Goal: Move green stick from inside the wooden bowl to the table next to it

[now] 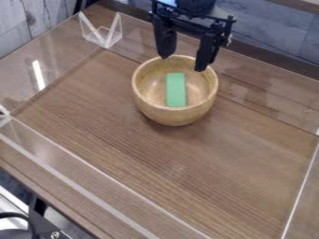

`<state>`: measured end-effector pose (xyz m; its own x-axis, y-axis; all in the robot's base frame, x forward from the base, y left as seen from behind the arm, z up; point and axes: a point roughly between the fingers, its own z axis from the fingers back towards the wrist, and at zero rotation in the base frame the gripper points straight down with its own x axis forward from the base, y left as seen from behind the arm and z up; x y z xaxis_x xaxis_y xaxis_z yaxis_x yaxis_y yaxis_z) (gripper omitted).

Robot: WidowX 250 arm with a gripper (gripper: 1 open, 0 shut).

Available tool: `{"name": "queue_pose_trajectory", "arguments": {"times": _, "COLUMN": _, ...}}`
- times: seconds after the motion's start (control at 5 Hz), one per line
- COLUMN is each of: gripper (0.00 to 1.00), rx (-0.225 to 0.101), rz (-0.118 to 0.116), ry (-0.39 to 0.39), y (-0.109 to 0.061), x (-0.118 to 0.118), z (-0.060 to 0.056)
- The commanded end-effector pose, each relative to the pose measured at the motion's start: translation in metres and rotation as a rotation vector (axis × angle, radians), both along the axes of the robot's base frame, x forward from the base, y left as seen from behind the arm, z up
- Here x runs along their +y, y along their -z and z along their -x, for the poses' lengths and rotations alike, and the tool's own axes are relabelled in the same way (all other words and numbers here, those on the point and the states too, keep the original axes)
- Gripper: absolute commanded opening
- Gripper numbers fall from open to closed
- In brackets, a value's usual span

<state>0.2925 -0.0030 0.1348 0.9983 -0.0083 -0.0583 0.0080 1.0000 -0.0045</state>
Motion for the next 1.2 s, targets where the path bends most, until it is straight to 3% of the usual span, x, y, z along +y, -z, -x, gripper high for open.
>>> {"name": "queue_pose_trajectory", "arguments": {"times": 0.0, "gripper": 1.00, "rx": 0.004, "rz": 0.006, "ry": -0.031, "y": 0.017, "x": 0.005, "z": 0.006}}
{"name": "queue_pose_trajectory", "arguments": {"times": 0.2, "gripper": 1.00, "rx": 0.005, "rz": 0.009, "ry": 0.013, "y": 0.027, "x": 0.006, "z": 0.011}}
{"name": "queue_pose_trajectory", "arguments": {"times": 0.4, "gripper": 1.00, "rx": -0.013, "rz": 0.025, "ry": 0.039, "y": 0.028, "x": 0.009, "z": 0.011}}
{"name": "queue_pose_trajectory", "arguments": {"times": 0.8, "gripper": 1.00, "rx": -0.074, "rz": 0.051, "ry": -0.080, "y": 0.041, "x": 0.030, "z": -0.014}}
{"name": "queue_pose_trajectory", "arguments": {"times": 1.0, "gripper": 1.00, "rx": -0.090, "rz": 0.062, "ry": -0.139, "y": 0.052, "x": 0.036, "z": -0.018}}
